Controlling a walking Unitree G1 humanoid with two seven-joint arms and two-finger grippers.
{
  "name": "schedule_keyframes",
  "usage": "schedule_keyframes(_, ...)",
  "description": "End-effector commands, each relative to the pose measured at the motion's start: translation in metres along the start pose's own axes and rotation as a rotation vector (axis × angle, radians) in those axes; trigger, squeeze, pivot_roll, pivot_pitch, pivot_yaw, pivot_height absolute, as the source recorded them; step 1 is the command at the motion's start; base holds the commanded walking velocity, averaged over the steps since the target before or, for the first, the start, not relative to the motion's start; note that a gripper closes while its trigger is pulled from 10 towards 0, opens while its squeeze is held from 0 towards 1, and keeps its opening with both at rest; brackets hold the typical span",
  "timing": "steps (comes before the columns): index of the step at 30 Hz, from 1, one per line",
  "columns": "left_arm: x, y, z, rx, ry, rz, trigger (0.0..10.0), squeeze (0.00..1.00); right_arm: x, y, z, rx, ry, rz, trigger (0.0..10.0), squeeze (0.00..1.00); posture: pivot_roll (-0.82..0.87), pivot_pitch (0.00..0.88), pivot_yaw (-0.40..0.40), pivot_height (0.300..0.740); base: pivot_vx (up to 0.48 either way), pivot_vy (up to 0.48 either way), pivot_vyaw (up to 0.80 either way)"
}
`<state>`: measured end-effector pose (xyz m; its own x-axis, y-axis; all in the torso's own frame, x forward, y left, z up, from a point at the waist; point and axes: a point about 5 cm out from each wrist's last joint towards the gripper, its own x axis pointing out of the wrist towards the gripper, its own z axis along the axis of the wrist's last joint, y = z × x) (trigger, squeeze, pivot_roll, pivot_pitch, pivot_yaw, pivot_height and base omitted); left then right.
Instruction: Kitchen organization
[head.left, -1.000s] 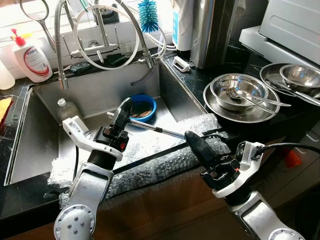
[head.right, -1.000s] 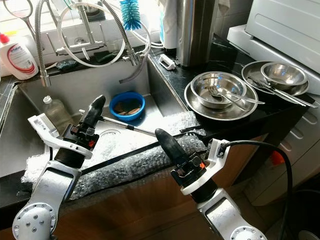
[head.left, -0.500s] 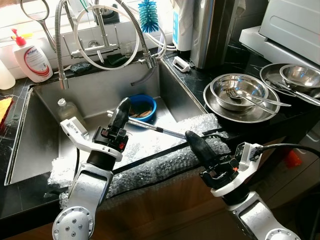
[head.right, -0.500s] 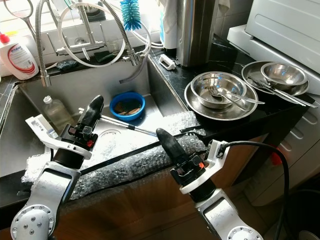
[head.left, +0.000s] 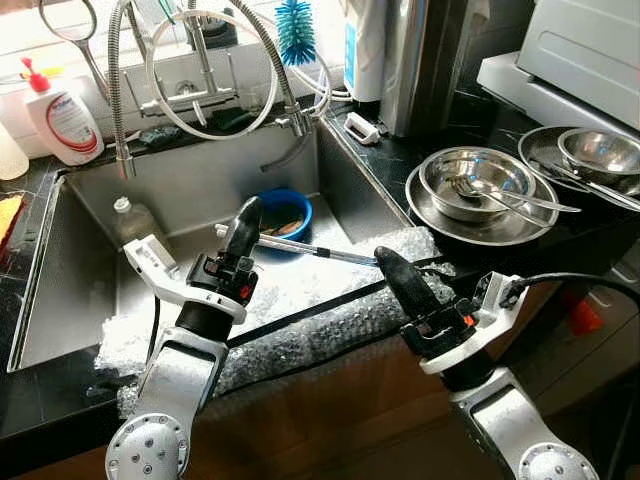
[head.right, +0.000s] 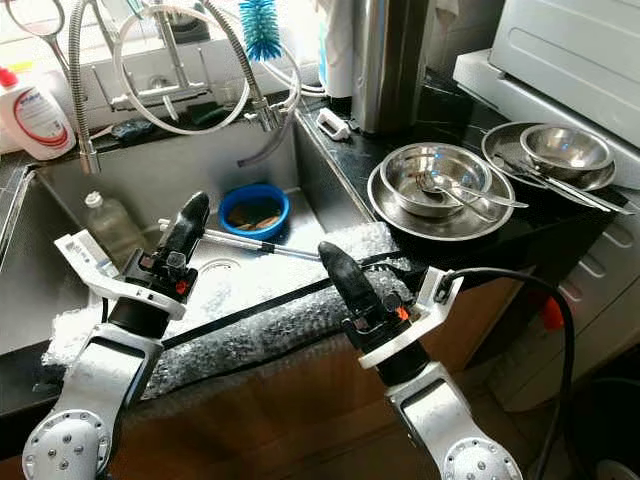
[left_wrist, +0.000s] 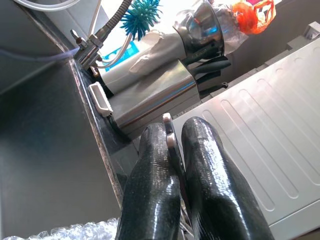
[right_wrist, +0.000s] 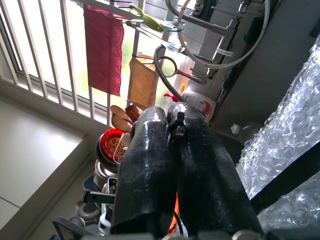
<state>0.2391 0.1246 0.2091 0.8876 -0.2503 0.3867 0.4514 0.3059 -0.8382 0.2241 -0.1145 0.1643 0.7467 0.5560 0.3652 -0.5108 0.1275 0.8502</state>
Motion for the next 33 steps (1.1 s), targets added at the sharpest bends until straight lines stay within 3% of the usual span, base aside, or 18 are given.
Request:
schedule_keyframes(1,-0.001,-0.002,0.001,0.041,-0.002,0.009,0.0,0.0,-0.002,-0.004,0.013,-0.055,-0.07,-0.058,10.0,1.0,-0.14,0.068,0.091,0.74,0.0,0.0,0.0)
schedule_keyframes(7,0.001,-0.001,0.009,0.013,-0.061,0.023,0.0,0.0,-0.001,-0.005,0.013,-0.046,-0.078,-0.058,10.0,1.0,-0.13,0.067,0.09,0.74,0.0,0.0,0.0)
schedule_keyframes(11,0.003,0.002,0.027,-0.048,-0.185,0.044,0.0,0.0,-0.001,-0.004,0.012,-0.043,-0.077,-0.048,10.0,1.0,-0.13,0.067,0.09,0.74,0.0,0.0,0.0)
schedule_keyframes(15,0.003,0.004,0.036,-0.082,-0.24,0.05,0.0,0.0,-0.001,-0.005,0.012,-0.042,-0.079,-0.051,10.0,1.0,-0.14,0.064,0.089,0.74,0.0,0.0,0.0)
schedule_keyframes(16,0.002,0.005,0.041,-0.088,-0.265,0.056,0.0,0.0,-0.002,-0.007,0.013,-0.04,-0.084,-0.065,10.0,0.0,-0.14,0.064,0.089,0.74,0.0,0.0,0.0)
schedule_keyframes(21,0.001,0.009,0.055,-0.094,-0.364,0.096,0.0,0.0,-0.001,-0.007,0.012,-0.046,-0.073,-0.066,10.0,0.0,-0.14,0.064,0.087,0.74,0.0,0.0,0.0)
schedule_keyframes(24,0.001,0.013,0.067,-0.019,-0.44,0.163,0.0,0.0,0.0,-0.005,0.011,-0.064,-0.054,-0.056,10.0,0.0,-0.14,0.064,0.087,0.74,0.0,0.0,0.0)
schedule_keyframes(25,0.002,0.013,0.072,0.079,-0.462,0.199,0.0,0.0,0.001,-0.004,0.01,-0.075,-0.043,-0.056,10.0,0.0,-0.14,0.064,0.085,0.74,0.0,0.0,0.0)
schedule_keyframes(26,0.003,0.01,0.082,0.26,-0.491,0.241,10.0,0.0,0.002,-0.003,0.008,-0.099,-0.024,-0.052,10.0,0.0,-0.14,0.064,0.086,0.74,0.0,0.0,0.0)
schedule_keyframes(27,0.006,0.006,0.088,0.376,-0.502,0.244,10.0,0.0,0.002,-0.003,0.008,-0.138,-0.015,-0.071,10.0,0.0,-0.14,0.064,0.086,0.74,0.0,0.0,0.0)
schedule_keyframes(31,0.008,0.0,0.091,0.423,-0.517,0.232,10.0,0.0,0.005,-0.004,0.012,-0.237,-0.009,-0.112,10.0,0.0,-0.14,0.065,0.087,0.74,0.0,0.0,0.0)
schedule_keyframes(33,0.008,-0.001,0.093,0.478,-0.537,0.247,10.0,0.0,0.013,0.005,0.013,-0.44,0.057,-0.123,10.0,0.0,-0.15,0.067,0.089,0.74,0.0,0.0,0.0)
